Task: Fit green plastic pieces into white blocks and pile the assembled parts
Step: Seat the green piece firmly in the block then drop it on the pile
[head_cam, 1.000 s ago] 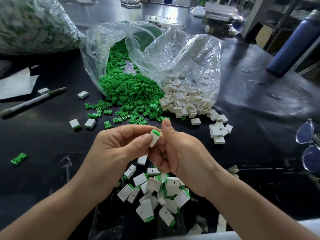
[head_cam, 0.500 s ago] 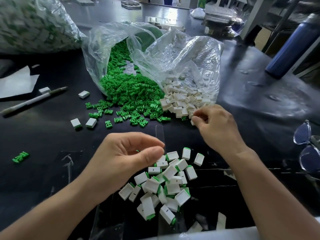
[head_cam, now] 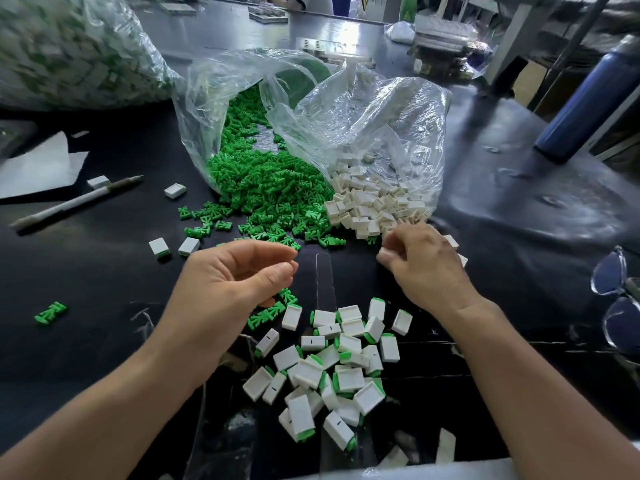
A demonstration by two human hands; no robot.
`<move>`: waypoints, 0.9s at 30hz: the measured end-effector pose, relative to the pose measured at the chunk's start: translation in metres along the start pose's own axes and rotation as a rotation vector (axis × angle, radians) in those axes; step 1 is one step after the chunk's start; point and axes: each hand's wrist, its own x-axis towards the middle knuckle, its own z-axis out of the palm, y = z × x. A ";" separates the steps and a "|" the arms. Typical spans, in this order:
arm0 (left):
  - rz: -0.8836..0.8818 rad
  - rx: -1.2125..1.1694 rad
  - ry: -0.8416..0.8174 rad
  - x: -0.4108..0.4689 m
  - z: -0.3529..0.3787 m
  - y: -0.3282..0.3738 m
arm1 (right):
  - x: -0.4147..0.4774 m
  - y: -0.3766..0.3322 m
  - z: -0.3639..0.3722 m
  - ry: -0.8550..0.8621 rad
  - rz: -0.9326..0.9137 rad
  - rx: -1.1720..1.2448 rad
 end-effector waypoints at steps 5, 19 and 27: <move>0.057 0.231 -0.070 0.000 0.000 -0.007 | -0.020 -0.029 -0.006 -0.172 -0.111 0.555; 0.073 -0.106 0.216 0.009 -0.005 0.003 | -0.052 -0.071 0.005 -0.268 -0.704 0.174; 0.086 -0.134 0.237 0.009 -0.007 0.005 | -0.045 -0.068 0.018 -0.429 -0.643 0.005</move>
